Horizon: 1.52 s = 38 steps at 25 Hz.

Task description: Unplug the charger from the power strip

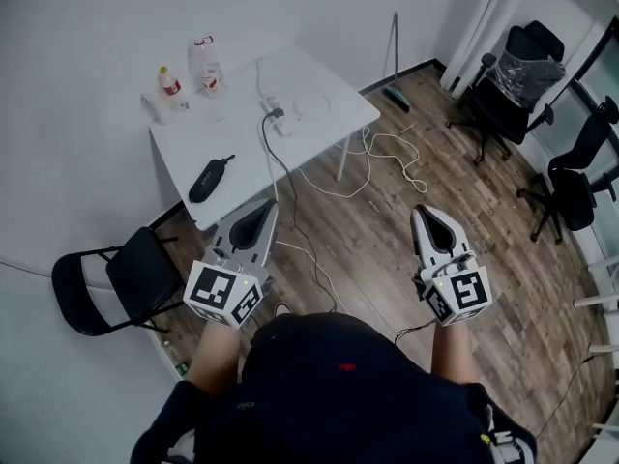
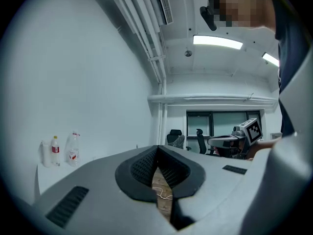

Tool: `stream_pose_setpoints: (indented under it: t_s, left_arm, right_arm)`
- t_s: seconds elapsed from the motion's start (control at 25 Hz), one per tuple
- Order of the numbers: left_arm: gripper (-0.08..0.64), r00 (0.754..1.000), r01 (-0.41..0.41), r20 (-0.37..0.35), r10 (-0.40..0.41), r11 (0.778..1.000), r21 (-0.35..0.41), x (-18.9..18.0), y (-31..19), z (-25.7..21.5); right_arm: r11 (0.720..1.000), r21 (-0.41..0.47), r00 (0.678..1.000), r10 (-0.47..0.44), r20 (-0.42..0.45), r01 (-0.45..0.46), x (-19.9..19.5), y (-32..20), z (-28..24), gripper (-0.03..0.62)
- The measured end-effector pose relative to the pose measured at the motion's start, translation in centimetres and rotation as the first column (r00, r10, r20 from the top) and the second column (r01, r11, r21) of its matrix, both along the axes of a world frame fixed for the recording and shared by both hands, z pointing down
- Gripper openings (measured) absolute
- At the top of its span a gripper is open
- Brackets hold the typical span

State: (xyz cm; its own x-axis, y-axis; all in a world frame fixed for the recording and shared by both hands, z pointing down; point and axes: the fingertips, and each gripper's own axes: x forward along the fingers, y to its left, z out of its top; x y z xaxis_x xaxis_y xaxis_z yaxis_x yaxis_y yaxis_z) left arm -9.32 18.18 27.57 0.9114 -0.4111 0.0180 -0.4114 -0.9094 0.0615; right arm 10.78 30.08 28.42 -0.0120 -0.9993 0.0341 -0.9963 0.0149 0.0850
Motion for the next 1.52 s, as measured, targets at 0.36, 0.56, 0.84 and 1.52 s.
stream_pose_setpoints:
  t_s: [0.36, 0.56, 0.84, 1.52]
  left_arm:
    - [0.018, 0.995, 0.085, 0.052, -0.084, 0.996, -0.032, 1.0, 3.3, 2.5]
    - [0.018, 0.988, 0.137, 0.077, -0.132, 0.989, -0.054, 0.8, 5.0, 3.6]
    - [0.018, 0.986, 0.142, 0.102, -0.131, 0.985, -0.103, 1.6, 2.6, 5.4]
    - [0.018, 0.997, 0.066, 0.05, -0.059, 0.983, -0.173, 4.3, -19.7, 9.0]
  right_arm:
    - [0.997, -0.029, 0.994, -0.074, 0.079, 0.076, 2.3, 2.1, 3.4, 0.028]
    - [0.989, -0.064, 0.984, -0.127, 0.125, 0.136, 2.6, 2.6, 5.5, 0.028]
    - [0.99, -0.031, 0.984, -0.132, 0.121, 0.137, 3.4, 0.5, 5.4, 0.028]
    - [0.984, -0.13, 0.991, -0.117, 0.068, 0.125, 3.1, -21.3, 6.4, 0.028]
